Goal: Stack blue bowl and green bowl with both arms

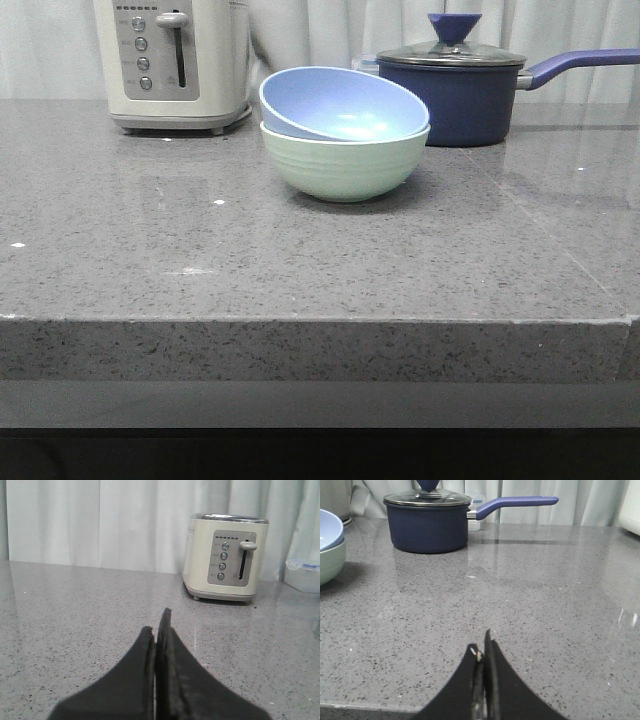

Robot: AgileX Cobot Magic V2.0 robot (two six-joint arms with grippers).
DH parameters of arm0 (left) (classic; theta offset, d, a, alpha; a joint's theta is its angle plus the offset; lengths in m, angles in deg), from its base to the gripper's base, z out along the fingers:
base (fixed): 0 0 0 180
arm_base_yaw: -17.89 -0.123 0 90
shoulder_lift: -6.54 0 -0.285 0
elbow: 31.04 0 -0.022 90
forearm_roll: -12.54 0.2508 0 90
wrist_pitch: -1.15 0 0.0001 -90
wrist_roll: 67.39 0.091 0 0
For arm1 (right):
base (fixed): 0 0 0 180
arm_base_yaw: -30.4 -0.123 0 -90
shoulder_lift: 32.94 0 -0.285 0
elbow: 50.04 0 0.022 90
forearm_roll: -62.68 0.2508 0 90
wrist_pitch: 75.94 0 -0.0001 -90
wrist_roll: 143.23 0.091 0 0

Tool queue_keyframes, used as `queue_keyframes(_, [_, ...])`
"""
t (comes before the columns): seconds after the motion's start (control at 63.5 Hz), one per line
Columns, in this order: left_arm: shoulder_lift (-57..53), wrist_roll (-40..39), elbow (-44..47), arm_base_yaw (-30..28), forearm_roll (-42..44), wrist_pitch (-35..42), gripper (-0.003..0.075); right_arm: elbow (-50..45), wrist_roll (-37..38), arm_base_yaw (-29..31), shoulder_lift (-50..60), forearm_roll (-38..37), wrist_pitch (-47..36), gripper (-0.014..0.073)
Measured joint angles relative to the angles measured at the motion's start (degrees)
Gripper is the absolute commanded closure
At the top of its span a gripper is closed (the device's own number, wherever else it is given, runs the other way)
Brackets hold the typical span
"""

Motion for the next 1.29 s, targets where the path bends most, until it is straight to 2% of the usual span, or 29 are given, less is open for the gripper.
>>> queue_keyframes(1.292, [0.00,0.00,0.00,0.00,0.00,0.00,0.0740,0.00,-0.09,1.14,0.00,0.00,0.00,0.0650])
